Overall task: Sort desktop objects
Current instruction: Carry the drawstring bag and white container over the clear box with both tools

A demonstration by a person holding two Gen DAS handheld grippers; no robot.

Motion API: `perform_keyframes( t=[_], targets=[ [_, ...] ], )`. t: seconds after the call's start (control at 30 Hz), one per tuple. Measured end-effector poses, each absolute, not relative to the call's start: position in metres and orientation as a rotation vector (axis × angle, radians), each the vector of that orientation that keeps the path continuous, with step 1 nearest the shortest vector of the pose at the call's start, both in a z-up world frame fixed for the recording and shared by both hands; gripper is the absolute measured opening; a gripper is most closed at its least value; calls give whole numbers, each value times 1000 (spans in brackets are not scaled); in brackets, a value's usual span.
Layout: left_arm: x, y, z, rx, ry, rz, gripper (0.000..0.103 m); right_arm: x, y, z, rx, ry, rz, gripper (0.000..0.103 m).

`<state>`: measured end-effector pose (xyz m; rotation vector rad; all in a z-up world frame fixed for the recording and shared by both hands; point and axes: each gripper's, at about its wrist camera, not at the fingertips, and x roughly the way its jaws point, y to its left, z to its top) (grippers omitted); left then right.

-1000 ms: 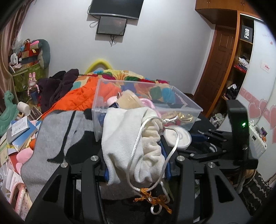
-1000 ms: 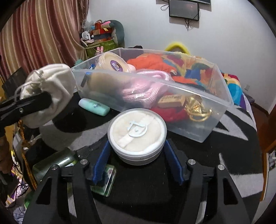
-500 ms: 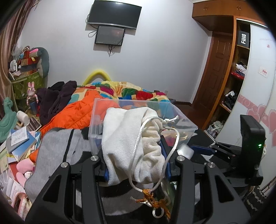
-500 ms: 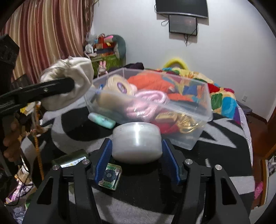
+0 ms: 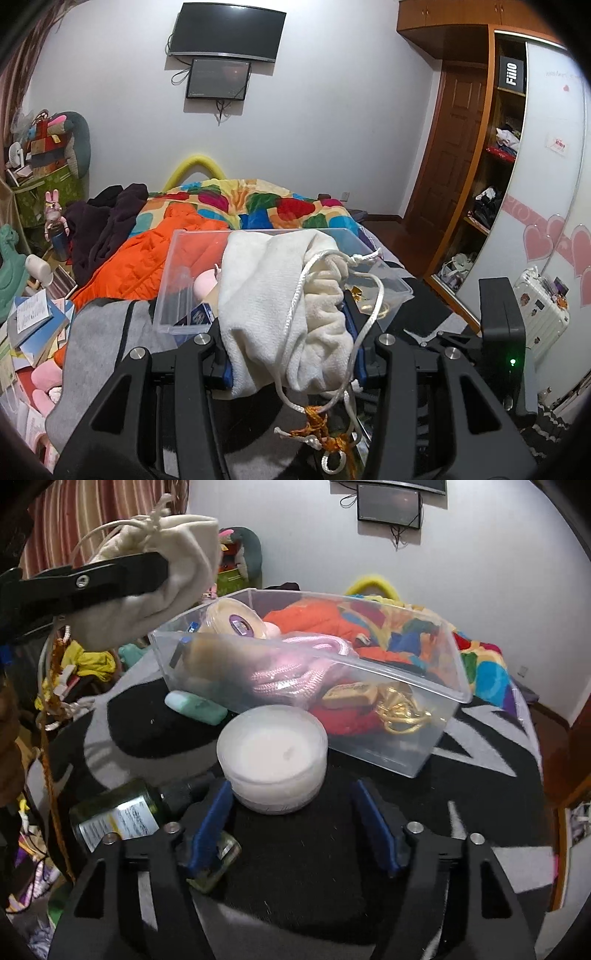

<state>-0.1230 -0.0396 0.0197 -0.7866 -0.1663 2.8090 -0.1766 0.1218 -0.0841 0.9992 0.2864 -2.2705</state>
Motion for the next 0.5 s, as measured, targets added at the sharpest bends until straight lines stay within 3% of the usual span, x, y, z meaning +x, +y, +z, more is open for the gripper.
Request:
perform_keyframes(
  t=[0.5],
  targets=[
    [-158, -37, 12, -854, -175, 2774, 46, -186, 104, -85, 971, 264, -2216, 62]
  ],
)
